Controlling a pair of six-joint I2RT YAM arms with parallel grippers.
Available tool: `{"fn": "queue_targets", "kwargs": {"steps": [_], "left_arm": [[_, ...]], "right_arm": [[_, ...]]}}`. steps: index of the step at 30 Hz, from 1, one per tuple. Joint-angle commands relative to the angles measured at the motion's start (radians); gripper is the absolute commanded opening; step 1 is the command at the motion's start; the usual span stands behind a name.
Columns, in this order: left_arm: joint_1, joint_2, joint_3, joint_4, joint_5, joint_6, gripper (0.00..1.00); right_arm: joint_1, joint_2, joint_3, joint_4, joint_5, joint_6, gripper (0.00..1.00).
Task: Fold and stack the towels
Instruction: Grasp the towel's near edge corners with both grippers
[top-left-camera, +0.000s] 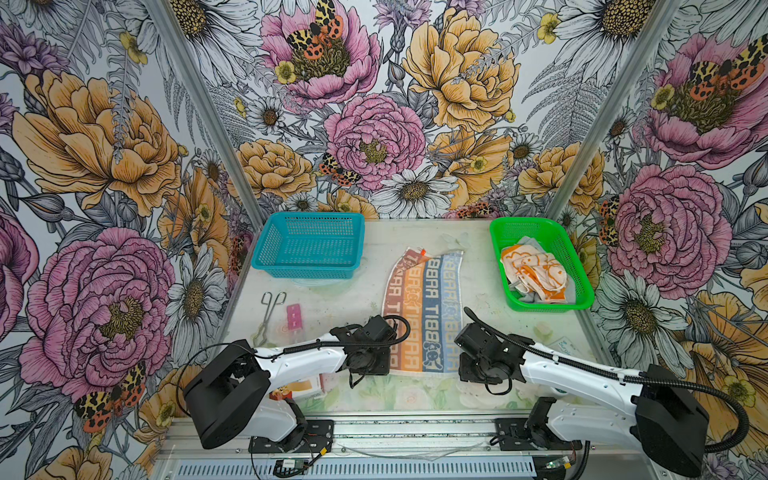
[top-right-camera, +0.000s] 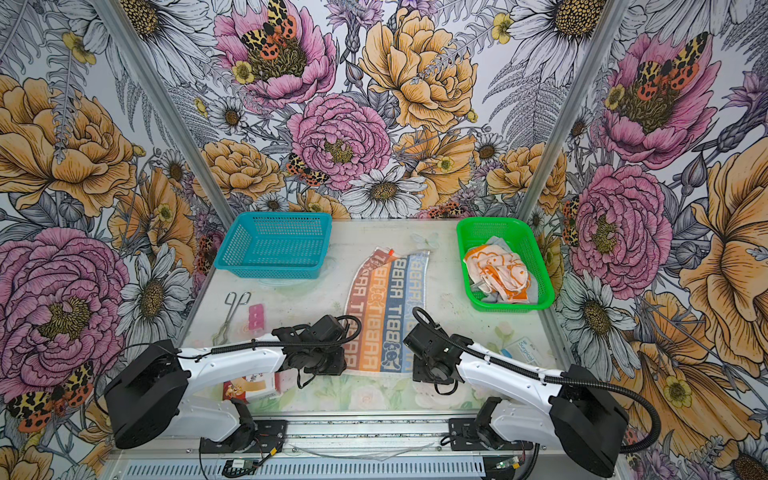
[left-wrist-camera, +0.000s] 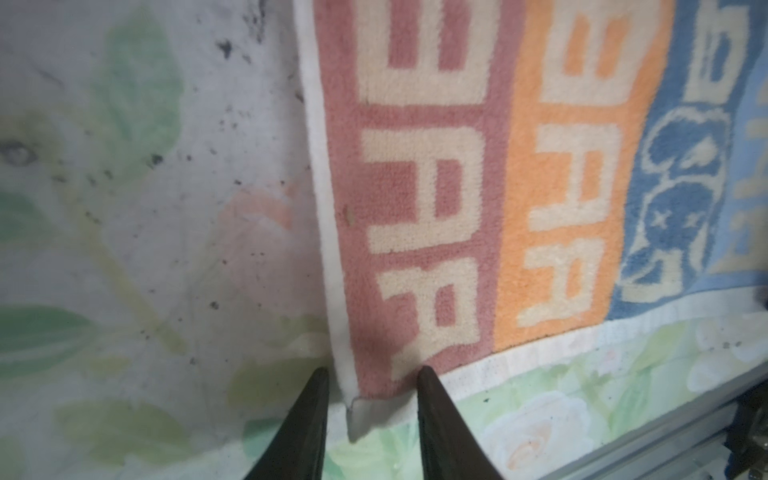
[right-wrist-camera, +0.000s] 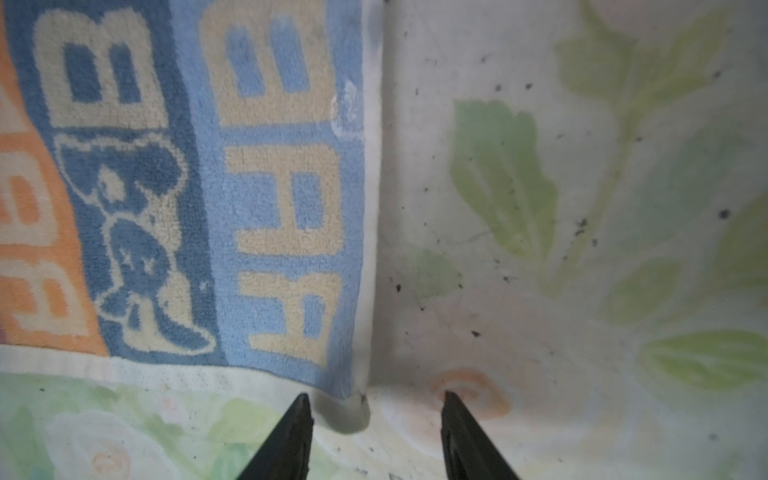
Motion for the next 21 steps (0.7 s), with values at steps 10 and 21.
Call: {"fn": "queue_targets", "kwargs": {"steps": [10,21], "left_arm": [[-0.007,-0.055,-0.035,0.043,0.053,-0.036,0.0],[-0.163,-0.061,-0.079,0.011,0.061,-0.127,0.0]], "right_arm": [[0.01,0.001,-0.035,0.079,-0.031,0.024,0.0],[0.173,-0.393,-0.058,-0.357,0.034,0.254,0.0]]}}
